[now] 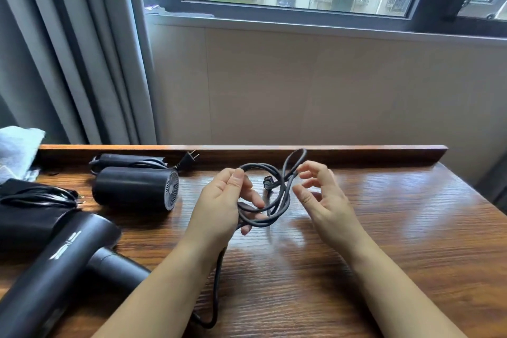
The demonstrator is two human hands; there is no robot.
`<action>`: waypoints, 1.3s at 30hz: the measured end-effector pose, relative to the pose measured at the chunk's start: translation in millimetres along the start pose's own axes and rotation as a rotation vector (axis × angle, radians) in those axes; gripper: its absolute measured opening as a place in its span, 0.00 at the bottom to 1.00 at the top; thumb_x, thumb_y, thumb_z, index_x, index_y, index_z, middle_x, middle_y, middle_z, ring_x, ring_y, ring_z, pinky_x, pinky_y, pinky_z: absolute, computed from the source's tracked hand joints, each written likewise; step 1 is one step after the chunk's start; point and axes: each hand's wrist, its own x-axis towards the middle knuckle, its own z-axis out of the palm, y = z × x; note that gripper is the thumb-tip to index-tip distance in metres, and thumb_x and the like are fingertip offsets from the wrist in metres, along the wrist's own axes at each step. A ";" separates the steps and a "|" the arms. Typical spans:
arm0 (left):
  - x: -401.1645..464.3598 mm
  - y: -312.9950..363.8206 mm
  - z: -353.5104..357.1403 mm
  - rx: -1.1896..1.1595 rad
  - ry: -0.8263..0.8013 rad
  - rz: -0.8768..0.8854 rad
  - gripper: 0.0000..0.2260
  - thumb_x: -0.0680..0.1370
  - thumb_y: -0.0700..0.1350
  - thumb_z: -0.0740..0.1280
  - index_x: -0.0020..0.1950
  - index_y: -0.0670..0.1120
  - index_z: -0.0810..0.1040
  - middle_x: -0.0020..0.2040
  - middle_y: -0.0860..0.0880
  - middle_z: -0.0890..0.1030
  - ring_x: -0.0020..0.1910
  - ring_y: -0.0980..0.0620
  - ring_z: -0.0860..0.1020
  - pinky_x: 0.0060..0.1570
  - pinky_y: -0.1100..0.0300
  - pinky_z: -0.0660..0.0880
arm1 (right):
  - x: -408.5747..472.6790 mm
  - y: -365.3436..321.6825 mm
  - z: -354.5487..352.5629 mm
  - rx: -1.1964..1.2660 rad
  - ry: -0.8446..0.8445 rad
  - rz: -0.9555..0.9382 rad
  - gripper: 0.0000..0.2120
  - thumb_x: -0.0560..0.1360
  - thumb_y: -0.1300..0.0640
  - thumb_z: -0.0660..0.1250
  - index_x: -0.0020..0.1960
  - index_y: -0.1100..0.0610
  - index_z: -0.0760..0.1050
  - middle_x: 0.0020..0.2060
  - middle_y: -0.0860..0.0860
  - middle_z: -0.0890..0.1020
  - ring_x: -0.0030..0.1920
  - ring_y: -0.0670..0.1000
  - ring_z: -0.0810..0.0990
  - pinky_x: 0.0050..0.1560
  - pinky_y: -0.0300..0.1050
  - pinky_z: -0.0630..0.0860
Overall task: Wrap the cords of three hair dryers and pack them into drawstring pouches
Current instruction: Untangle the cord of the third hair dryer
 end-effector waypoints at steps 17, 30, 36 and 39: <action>8.3 15.2 -9.4 -0.565 0.255 0.018 0.14 0.86 0.48 0.55 0.44 0.44 0.72 0.31 0.47 0.73 0.26 0.54 0.75 0.28 0.61 0.77 | 7.8 3.2 -19.8 -0.156 0.122 0.050 0.09 0.77 0.52 0.70 0.39 0.53 0.79 0.24 0.42 0.71 0.28 0.43 0.67 0.32 0.43 0.65; 7.5 -1.4 -12.2 0.218 0.418 0.228 0.07 0.84 0.46 0.59 0.48 0.46 0.73 0.38 0.47 0.80 0.27 0.53 0.77 0.24 0.57 0.72 | 1.2 -13.1 -24.5 0.524 0.189 -0.007 0.14 0.69 0.41 0.75 0.49 0.49 0.85 0.35 0.43 0.80 0.36 0.43 0.75 0.38 0.39 0.74; 0.1 -11.6 -9.2 0.601 0.373 0.552 0.04 0.82 0.47 0.63 0.49 0.52 0.75 0.36 0.55 0.80 0.35 0.56 0.78 0.36 0.58 0.74 | -0.4 -12.6 -21.9 0.109 0.167 -0.232 0.08 0.76 0.63 0.70 0.53 0.57 0.84 0.33 0.50 0.78 0.32 0.48 0.73 0.33 0.38 0.68; 1.6 -16.8 -9.5 0.623 0.320 0.576 0.04 0.83 0.47 0.62 0.51 0.53 0.76 0.37 0.55 0.81 0.34 0.55 0.79 0.36 0.51 0.77 | 1.9 -6.1 -19.6 0.043 0.091 -0.221 0.07 0.75 0.61 0.71 0.51 0.54 0.85 0.34 0.48 0.79 0.33 0.48 0.75 0.33 0.42 0.70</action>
